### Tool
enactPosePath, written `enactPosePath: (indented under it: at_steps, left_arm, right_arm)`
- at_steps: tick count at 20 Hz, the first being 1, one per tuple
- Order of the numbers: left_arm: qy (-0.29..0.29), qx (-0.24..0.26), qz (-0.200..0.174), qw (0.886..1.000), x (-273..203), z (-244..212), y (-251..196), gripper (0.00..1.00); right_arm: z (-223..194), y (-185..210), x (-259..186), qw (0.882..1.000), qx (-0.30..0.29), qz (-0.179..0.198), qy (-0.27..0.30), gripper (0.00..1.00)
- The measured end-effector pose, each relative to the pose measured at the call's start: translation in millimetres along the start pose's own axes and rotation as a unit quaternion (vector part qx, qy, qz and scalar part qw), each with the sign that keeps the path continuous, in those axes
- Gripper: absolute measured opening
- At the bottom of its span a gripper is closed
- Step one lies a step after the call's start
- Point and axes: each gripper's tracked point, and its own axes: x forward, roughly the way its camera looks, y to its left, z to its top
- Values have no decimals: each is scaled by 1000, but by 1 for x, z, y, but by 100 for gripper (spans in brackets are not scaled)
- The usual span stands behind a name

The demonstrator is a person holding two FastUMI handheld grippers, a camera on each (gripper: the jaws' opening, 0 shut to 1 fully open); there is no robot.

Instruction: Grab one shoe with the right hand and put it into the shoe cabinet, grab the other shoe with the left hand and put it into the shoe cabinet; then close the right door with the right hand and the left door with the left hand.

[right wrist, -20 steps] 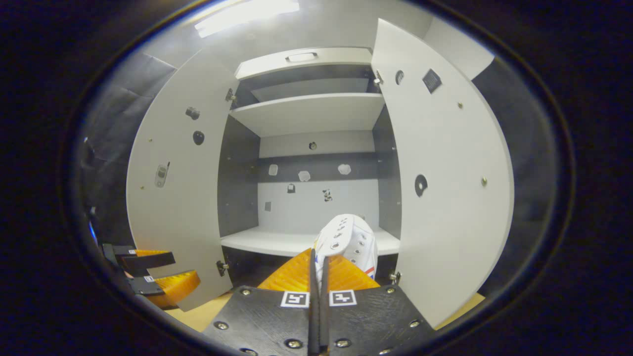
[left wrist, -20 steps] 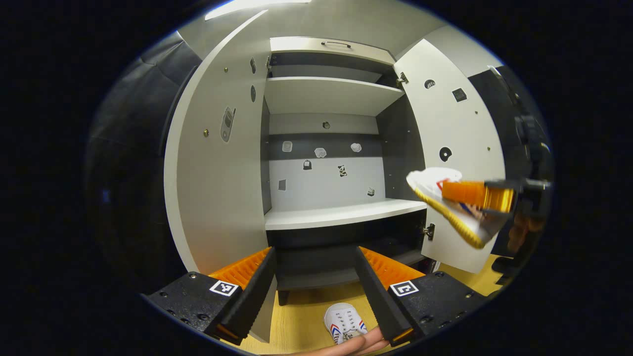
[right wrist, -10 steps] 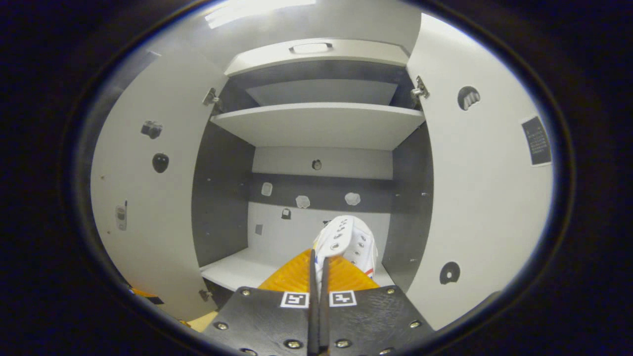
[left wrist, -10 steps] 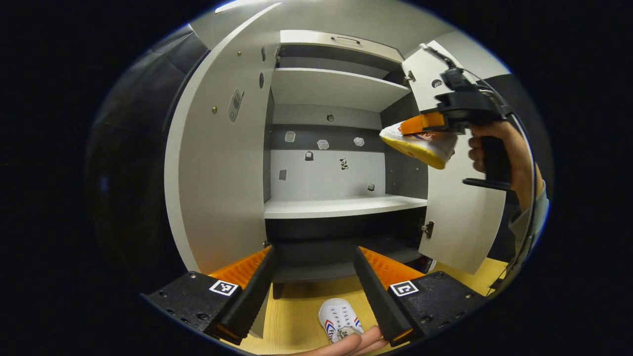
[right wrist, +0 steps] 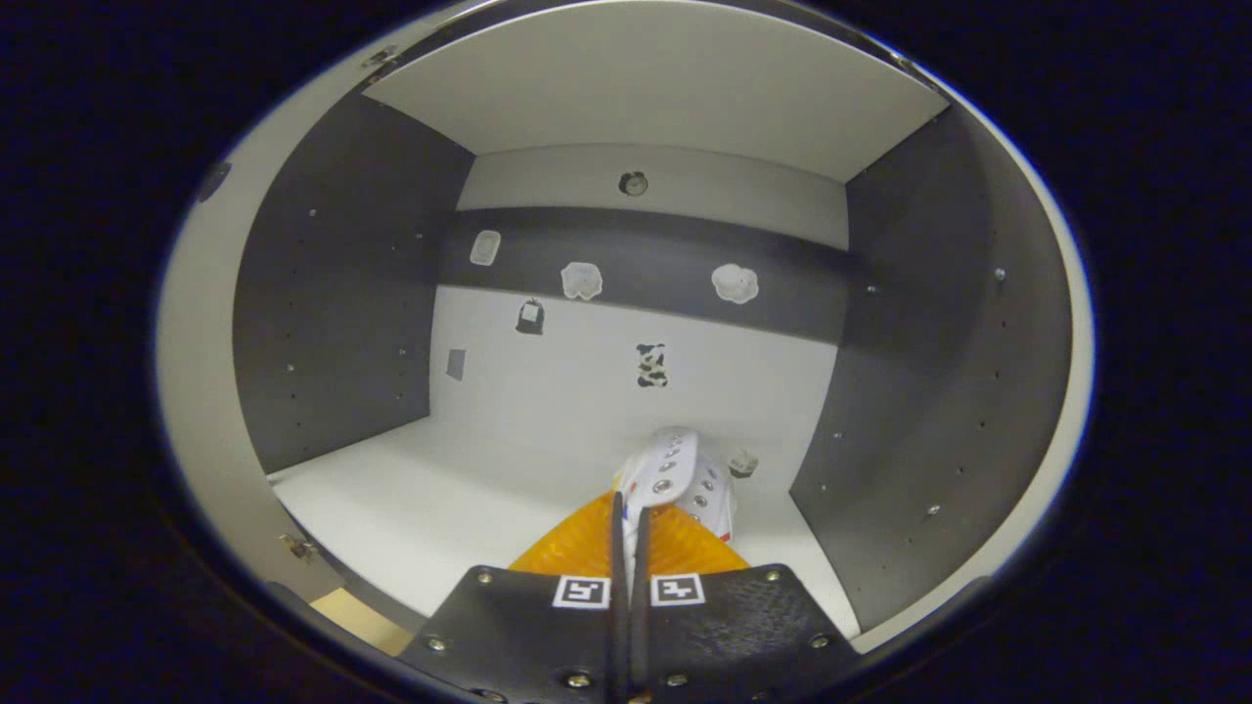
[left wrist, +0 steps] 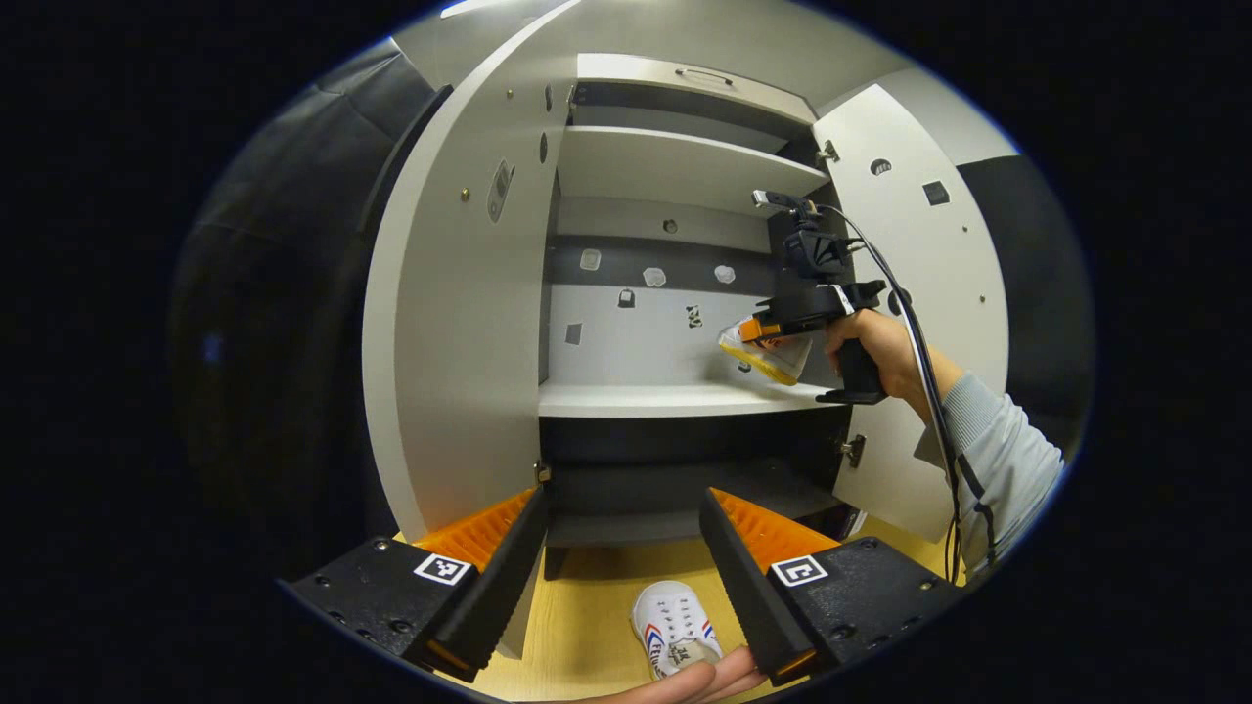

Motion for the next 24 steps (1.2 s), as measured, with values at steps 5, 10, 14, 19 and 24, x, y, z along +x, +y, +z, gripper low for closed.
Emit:
enactPosePath:
  at_steps: [5, 10, 14, 19, 24]
  left_arm:
    - [32, -2, -3, 999, 9, -17, -6, 96]
    - [62, -10, -11, 998, 17, -37, -14, 96]
    - [91, -9, -16, 996, 20, -61, -19, 96]
    - [142, -10, -25, 989, 20, -111, -23, 96]
    - [234, -13, -39, 971, 11, -192, -32, 97]
  right_arm:
    - [-13, -14, 18, 998, -52, -33, -3, 21]
    - [10, -21, -29, 996, -37, -63, -58, 98]
    - [11, -9, -85, 996, 16, -43, -81, 97]
    - [-7, 0, -158, 993, 31, -44, -101, 97]
    - [-37, 12, -229, 990, 42, -50, -128, 96]
